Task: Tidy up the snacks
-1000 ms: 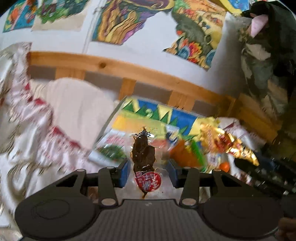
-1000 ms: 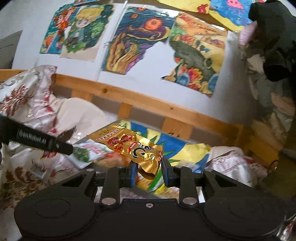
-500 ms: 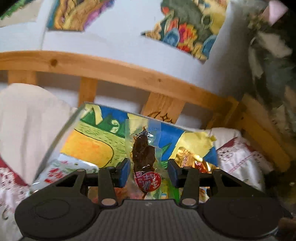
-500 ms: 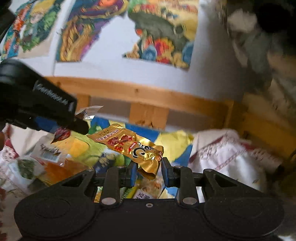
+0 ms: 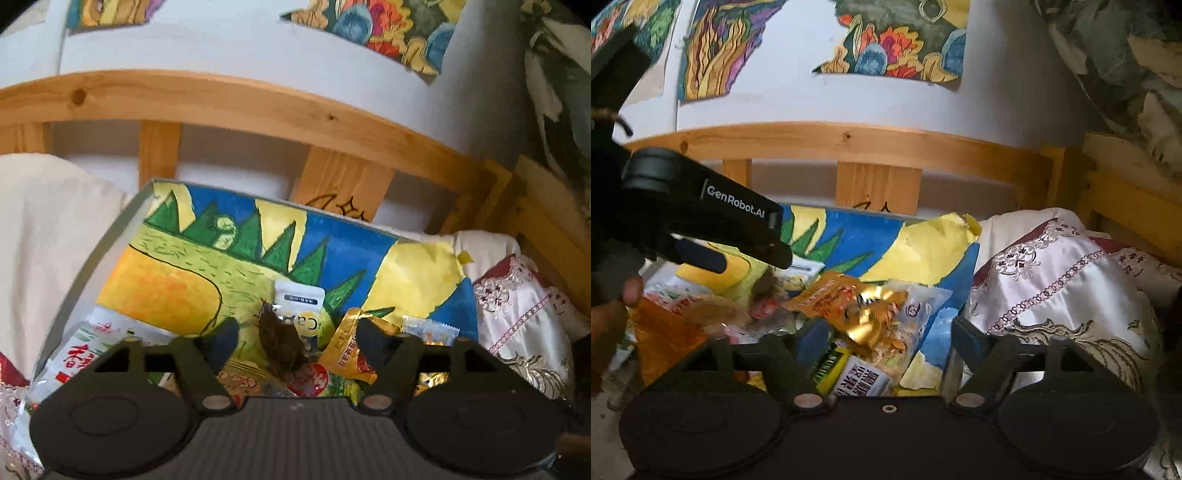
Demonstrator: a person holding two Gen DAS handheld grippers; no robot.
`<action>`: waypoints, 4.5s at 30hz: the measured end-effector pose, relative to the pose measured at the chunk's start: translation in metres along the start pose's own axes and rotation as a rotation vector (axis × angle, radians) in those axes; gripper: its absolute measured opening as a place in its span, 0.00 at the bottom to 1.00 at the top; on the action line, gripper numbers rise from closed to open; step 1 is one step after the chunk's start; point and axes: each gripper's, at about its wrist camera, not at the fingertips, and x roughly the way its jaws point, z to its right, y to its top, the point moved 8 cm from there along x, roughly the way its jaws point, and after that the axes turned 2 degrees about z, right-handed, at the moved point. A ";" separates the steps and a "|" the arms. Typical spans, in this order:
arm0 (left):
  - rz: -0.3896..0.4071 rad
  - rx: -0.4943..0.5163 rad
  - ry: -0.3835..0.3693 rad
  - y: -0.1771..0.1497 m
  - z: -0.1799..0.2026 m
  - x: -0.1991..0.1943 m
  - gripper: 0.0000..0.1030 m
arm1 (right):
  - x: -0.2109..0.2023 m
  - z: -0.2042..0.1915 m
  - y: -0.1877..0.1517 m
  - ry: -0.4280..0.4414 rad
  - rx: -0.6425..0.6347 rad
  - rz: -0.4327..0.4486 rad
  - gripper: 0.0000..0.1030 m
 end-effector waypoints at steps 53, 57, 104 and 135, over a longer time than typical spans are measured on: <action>0.200 0.166 0.155 -0.139 -0.105 -0.292 0.99 | -0.290 -0.090 -0.072 -0.029 0.196 0.040 0.99; 0.191 0.169 0.164 -0.144 -0.105 -0.290 0.99 | -0.288 -0.091 -0.074 -0.023 0.194 0.038 0.99; 0.125 0.198 0.155 -0.157 -0.105 -0.282 0.99 | -0.277 -0.095 -0.082 -0.015 0.179 -0.008 0.99; 0.122 0.199 0.147 -0.160 -0.104 -0.282 0.99 | -0.274 -0.095 -0.088 -0.022 0.191 -0.028 0.99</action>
